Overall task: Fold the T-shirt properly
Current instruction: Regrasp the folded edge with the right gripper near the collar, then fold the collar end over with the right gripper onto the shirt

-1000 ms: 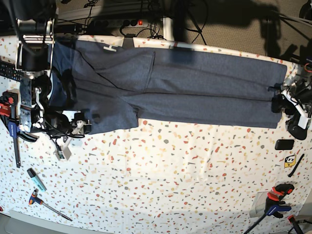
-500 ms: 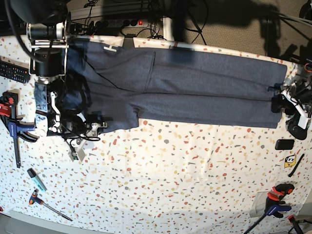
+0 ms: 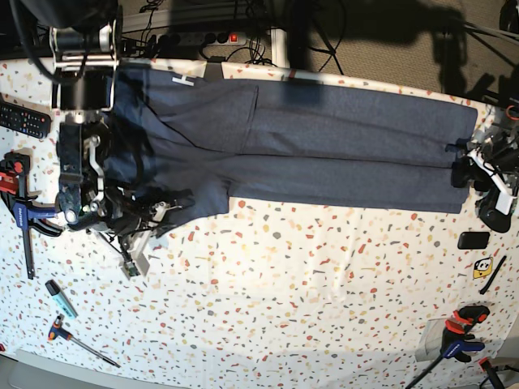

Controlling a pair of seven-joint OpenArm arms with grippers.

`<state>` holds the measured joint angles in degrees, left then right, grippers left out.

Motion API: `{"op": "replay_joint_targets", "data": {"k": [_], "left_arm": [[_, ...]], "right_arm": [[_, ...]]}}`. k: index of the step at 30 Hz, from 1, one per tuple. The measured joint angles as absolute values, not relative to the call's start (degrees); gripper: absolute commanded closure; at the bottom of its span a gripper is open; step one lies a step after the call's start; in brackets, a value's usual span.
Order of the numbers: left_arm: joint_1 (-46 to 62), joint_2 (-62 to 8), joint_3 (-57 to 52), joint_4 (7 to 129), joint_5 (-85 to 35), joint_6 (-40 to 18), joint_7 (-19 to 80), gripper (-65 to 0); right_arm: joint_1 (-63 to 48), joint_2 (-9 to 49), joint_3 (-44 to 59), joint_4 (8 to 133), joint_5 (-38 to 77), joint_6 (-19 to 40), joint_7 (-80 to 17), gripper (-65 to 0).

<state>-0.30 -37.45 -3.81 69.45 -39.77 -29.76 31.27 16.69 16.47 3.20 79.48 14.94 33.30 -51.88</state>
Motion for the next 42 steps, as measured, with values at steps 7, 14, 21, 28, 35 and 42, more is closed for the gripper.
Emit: {"op": "replay_joint_targets", "data": {"k": [7,14,21,28,35,42], "left_arm": [[-0.14,-37.43,-3.81,69.45,-39.72,-29.78,31.24,-33.1],[-0.14,-37.45,-3.81,69.45,-39.75,-29.78,31.24,-33.1],[-0.14,-37.45,-3.81,69.45,-39.79,-29.78,31.29,-33.1],[-0.16,-37.45,-3.81,69.45,-39.83,-29.78,31.29,-33.1],[-0.16,-37.45,-3.81,69.45,-39.83,-29.78,31.29,-33.1],[-0.16,-37.47,-3.81,69.45,-39.86,-29.78,31.29,-33.1]], "right_arm": [[2.37,16.43,1.15,93.93,15.05,33.45,-52.38,0.0],[-8.99,16.16,1.15,106.98,15.07,33.50,-48.27,0.0],[-16.34,16.19,1.13,110.24,15.11,34.39,-43.64,0.0],[-21.15,16.19,1.13,110.28,15.09,37.78,-37.74,0.0],[-21.41,16.19,1.13,110.28,15.07,37.78,-37.50,0.0],[-21.41,16.19,1.13,110.28,15.07,39.27,-36.56,0.0]]}}
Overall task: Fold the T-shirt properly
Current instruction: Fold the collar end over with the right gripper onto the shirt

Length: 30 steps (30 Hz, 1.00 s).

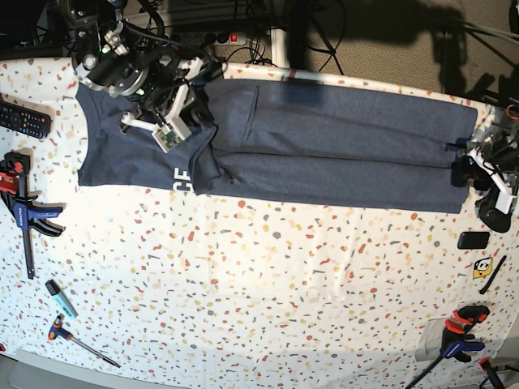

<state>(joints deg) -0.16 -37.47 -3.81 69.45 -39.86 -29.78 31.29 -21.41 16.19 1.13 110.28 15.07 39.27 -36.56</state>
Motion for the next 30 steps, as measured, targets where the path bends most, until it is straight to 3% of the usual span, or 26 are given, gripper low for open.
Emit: {"op": "replay_joint_targets", "data": {"k": [10,18,24,30], "left_arm": [[-0.16,-37.47,-3.81,69.45,-39.86,-29.80,31.29,-33.1],[-0.16,-37.45,-3.81,69.45,-39.75,-29.78,31.29,-33.1],[-0.16,-37.45,-3.81,69.45,-36.86,-29.78,31.29,-33.1],[-0.16,-37.47,-3.81,69.45,-36.86,-29.78,31.29,-33.1]], "right_arm": [[-21.41,16.21,0.67,110.28,15.05,39.29,-35.70,0.0],[-21.23,16.32,-7.01,110.28,14.87,39.29,-37.54,0.0],[-20.95,16.38,-7.22,110.28,14.83,39.29,-37.54,-21.1],[-20.95,16.36,-7.22,110.28,14.85,39.29,-37.54,-22.2]]}}
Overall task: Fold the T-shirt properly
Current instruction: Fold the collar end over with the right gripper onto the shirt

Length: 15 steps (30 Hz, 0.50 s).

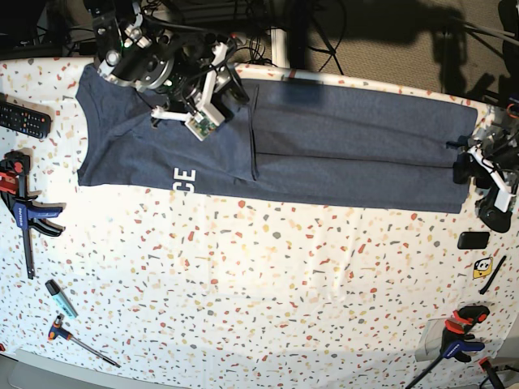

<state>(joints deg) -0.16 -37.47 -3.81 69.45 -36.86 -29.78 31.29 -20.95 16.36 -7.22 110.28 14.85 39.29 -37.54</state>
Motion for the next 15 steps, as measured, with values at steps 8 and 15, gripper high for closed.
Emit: {"op": "replay_joint_targets", "data": {"k": [8,15], "left_arm": [[-0.14,-37.50,-3.81,69.45,-36.84,-29.78,31.29,-33.1],[-0.14,-40.34,-3.81,69.45,-38.70,-29.76,31.40,-33.1]], "right_arm": [[-20.95,16.34,-3.22,114.15,16.23,39.29,-31.70,-22.2],[-20.95,16.32,9.13,116.22,23.46,39.31,-32.60,-22.2]]}}
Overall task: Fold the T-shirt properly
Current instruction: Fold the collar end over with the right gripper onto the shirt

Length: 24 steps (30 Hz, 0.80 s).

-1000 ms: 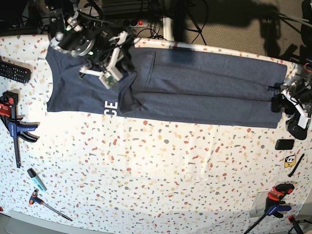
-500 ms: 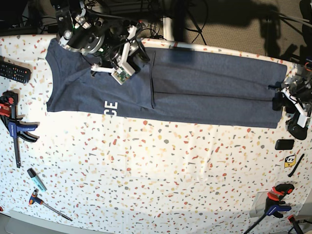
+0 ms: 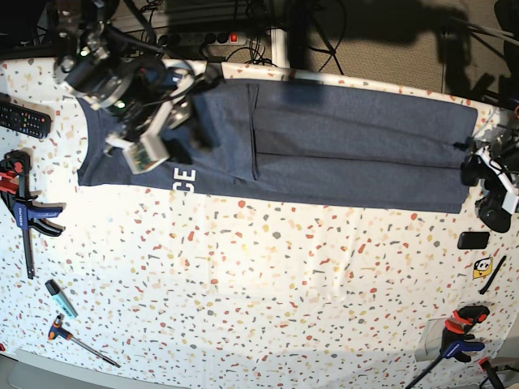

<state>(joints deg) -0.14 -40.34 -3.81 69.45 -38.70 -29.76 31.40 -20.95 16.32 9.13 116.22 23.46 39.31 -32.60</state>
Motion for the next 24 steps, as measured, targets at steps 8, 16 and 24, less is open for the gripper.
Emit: {"op": "replay_joint_targets", "data": {"k": [8,16,24], "left_arm": [[0.71,-39.99,-3.79,68.95,-43.18,-30.06,33.04,-33.1],[0.82,-39.81,-3.81,61.17,-50.78,-33.65,32.38,-33.1],[0.47,-35.51,-4.47,56.62,-53.98,-37.60,28.21,-33.1]], "right_arm": [[-20.95,16.14,20.01,116.25,30.44,39.35,-39.99,-22.2],[-21.08,16.16,23.11,116.25,31.51,39.38,-41.43,-22.2],[-21.10,16.03,23.11,116.25,33.15,39.35,-41.43,-22.2]]}}
